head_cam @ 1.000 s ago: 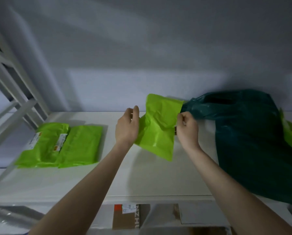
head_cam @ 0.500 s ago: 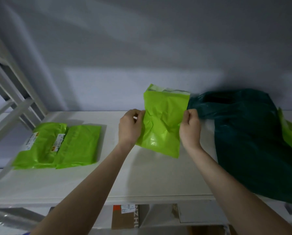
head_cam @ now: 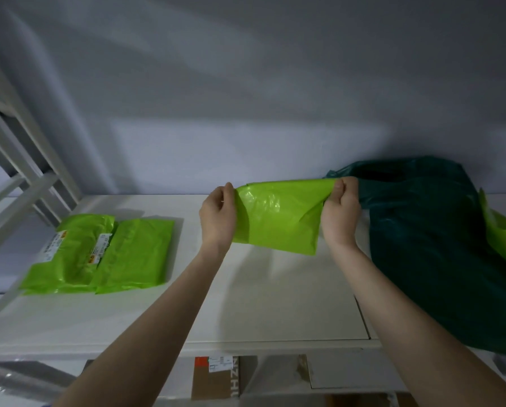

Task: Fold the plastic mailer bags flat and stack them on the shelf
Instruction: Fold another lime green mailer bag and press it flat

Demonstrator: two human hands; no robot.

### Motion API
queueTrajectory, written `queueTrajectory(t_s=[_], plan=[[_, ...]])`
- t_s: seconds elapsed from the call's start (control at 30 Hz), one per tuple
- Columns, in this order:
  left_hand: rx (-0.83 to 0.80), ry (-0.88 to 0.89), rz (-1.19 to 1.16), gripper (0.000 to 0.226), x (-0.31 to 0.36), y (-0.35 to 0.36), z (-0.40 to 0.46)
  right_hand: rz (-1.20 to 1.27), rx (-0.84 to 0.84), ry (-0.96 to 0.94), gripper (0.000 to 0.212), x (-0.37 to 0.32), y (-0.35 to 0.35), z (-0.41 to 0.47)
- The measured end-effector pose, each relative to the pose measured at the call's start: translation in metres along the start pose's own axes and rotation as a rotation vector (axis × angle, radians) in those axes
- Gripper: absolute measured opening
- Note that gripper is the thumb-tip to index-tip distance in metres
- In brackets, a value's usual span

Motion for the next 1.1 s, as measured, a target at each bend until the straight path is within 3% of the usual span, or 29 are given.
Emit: queueTrajectory(t_s=[0.1,0.17,0.27,0.4,0.53,0.7,0.87,1.1], plan=[[-0.104,-0.136,-0.063,0.048,-0.008,-0.002,0.008,0.045,-0.089,-0.003,0.018,0.013,0.004,0.002],[-0.163,-0.171,-0.07,0.039,-0.009,0.001,0.007,0.078,-0.125,0.034,0.02,0.019,0.006,0.001],[-0.171,-0.152,-0.142,0.022,-0.005,0.004,0.004,0.094,-0.165,0.059,0.019,0.018,0.007,-0.004],[-0.151,-0.091,-0.229,0.021,-0.005,0.0,0.003,0.082,-0.112,0.052,0.008,0.016,0.001,-0.001],[-0.145,0.044,-0.212,0.022,-0.002,-0.001,0.0,-0.076,-0.012,-0.272,0.027,-0.008,-0.01,0.008],[-0.217,0.194,-0.211,0.026,0.005,0.006,-0.009,-0.232,-0.158,-0.608,0.026,-0.05,0.008,0.008],[-0.292,0.226,-0.187,0.027,0.009,0.014,-0.016,-0.456,-0.429,-0.455,0.042,-0.051,0.035,0.007],[-0.381,0.182,-0.143,0.014,0.005,0.018,-0.024,-0.353,-0.415,-0.45,0.035,-0.057,0.036,0.006]])
Point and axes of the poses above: each hand's wrist, its own z-axis towards the middle knuckle, its own y-axis out of the palm, x = y × z, the point moved 5 cm from there along z, towards the middle knuckle, and after that the axes turned 4 degrees about x, right-handed, at the moved point
